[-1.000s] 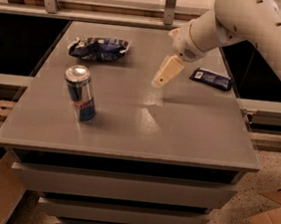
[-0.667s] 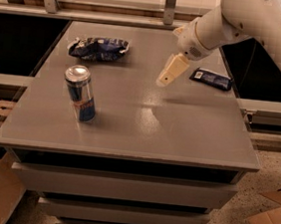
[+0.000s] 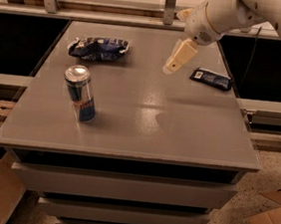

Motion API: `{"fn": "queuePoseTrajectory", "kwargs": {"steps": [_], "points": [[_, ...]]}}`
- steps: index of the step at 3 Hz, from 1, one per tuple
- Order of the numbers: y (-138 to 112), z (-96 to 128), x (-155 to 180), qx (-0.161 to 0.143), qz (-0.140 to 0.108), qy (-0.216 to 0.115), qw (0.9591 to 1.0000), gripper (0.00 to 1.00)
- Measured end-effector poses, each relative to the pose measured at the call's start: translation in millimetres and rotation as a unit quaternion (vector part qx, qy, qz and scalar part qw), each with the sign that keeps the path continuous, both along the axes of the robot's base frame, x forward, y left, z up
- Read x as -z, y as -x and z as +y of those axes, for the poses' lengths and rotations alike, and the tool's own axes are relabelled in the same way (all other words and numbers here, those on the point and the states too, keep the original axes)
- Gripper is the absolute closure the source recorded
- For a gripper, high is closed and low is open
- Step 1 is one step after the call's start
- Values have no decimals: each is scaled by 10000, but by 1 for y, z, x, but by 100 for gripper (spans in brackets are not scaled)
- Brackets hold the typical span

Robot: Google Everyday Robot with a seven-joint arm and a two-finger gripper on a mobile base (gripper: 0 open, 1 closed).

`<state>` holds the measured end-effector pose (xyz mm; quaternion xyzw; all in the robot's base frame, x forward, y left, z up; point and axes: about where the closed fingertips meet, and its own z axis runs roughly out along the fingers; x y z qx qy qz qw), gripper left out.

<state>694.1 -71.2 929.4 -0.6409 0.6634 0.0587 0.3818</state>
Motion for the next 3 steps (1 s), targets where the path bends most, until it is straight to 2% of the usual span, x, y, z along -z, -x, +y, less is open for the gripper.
{"fn": "queuePoseTrajectory", "kwargs": {"steps": [1,2,3], "points": [[-2,-4,-32,-82,-372,103,9992,0],[-5,-13,-40,20,-440,493,9978,0],[-11,-36,-20,201,-158,801,9965,0]]}}
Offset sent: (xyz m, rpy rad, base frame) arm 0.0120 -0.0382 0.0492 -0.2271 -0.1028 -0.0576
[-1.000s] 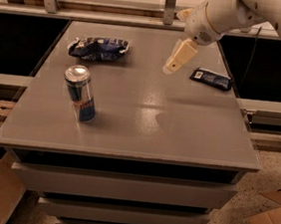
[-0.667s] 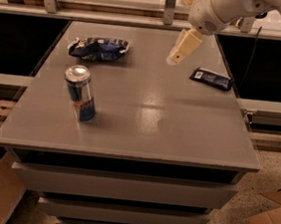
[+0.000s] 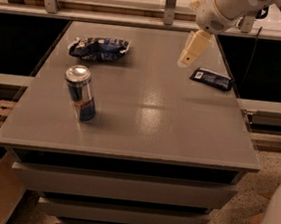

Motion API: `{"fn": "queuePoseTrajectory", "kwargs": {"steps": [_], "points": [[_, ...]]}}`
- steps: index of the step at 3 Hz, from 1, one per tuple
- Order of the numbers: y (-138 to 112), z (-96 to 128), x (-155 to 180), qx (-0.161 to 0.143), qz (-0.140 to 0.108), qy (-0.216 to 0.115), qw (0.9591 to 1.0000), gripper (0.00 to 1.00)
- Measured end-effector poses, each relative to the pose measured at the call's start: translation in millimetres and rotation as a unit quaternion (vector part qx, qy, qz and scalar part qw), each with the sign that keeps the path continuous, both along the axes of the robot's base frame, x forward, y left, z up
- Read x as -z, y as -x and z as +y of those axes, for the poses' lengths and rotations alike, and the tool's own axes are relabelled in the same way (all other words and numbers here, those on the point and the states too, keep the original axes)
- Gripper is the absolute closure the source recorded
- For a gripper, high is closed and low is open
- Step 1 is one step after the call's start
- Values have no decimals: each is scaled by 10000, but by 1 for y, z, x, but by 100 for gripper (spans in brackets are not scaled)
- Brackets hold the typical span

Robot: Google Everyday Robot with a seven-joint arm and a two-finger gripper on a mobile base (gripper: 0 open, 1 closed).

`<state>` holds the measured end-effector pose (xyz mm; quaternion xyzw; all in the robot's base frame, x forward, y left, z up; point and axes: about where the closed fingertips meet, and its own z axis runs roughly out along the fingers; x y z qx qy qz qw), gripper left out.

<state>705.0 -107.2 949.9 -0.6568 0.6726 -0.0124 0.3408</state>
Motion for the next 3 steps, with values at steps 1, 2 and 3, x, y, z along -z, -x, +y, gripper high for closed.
{"fn": "queuePoseTrajectory", "kwargs": {"steps": [1,2,3], "points": [[0,-21,27,147,378,155,9991,0],[3,-32,54,240,720,180,9970,0],[9,-31,78,224,1021,118,9945,0]]}}
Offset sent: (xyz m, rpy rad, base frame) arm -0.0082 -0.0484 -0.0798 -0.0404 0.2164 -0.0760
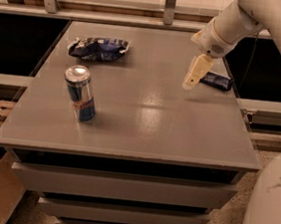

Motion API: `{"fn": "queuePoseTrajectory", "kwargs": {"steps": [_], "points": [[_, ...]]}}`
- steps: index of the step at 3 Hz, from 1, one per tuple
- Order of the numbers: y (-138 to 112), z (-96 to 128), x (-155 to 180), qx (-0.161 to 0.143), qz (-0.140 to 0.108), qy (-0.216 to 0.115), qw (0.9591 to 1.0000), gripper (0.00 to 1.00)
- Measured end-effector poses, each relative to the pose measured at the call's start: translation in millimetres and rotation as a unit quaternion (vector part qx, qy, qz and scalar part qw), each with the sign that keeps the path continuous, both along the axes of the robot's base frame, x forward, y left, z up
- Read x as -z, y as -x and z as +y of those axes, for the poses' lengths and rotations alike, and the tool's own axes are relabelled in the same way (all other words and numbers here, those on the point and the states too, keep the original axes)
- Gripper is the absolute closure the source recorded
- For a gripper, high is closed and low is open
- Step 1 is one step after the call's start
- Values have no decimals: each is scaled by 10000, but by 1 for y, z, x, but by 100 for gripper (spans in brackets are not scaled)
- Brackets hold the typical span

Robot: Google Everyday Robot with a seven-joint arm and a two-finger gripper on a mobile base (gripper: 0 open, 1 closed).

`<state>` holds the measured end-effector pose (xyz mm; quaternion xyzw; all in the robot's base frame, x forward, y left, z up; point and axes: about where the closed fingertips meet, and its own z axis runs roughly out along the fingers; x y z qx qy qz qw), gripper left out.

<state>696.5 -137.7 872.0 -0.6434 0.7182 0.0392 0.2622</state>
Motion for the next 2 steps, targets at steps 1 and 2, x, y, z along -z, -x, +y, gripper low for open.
{"fn": "queuePoseTrajectory", "kwargs": {"steps": [1,2], "points": [[1,2,9,-36,130,-35,9999,0],[-1,2,13,-54,186,-47,9998,0]]}}
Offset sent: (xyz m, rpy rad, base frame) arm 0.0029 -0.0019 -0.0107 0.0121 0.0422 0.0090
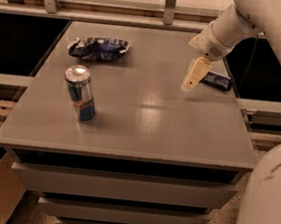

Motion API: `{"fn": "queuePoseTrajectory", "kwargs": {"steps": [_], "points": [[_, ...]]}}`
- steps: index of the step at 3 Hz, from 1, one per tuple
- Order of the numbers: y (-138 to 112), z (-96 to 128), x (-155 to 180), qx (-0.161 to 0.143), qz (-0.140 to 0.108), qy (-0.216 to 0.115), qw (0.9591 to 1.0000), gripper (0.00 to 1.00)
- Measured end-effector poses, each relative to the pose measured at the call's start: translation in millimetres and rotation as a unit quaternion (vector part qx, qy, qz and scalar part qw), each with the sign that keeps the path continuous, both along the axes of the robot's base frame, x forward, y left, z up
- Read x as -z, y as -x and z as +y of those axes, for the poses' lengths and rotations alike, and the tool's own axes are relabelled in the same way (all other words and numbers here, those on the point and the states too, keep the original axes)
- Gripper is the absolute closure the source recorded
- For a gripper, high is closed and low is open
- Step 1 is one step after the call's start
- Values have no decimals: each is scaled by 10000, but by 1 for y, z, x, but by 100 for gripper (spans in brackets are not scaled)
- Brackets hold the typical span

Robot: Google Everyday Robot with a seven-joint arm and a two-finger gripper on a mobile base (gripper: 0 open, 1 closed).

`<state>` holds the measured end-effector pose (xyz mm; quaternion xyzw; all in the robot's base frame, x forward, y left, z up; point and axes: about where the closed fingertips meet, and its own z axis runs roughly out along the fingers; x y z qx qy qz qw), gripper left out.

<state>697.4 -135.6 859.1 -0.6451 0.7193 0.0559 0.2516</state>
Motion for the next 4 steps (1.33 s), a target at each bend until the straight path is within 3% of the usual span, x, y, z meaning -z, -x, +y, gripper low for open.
{"fn": "queuePoseTrajectory", "kwargs": {"steps": [1,3,4], "points": [[-3,-7,5,91,137,44,9999,0],[-5,-47,17,583,440,125,9973,0],[-4,-64,19,759,539,189,9955,16]]}}
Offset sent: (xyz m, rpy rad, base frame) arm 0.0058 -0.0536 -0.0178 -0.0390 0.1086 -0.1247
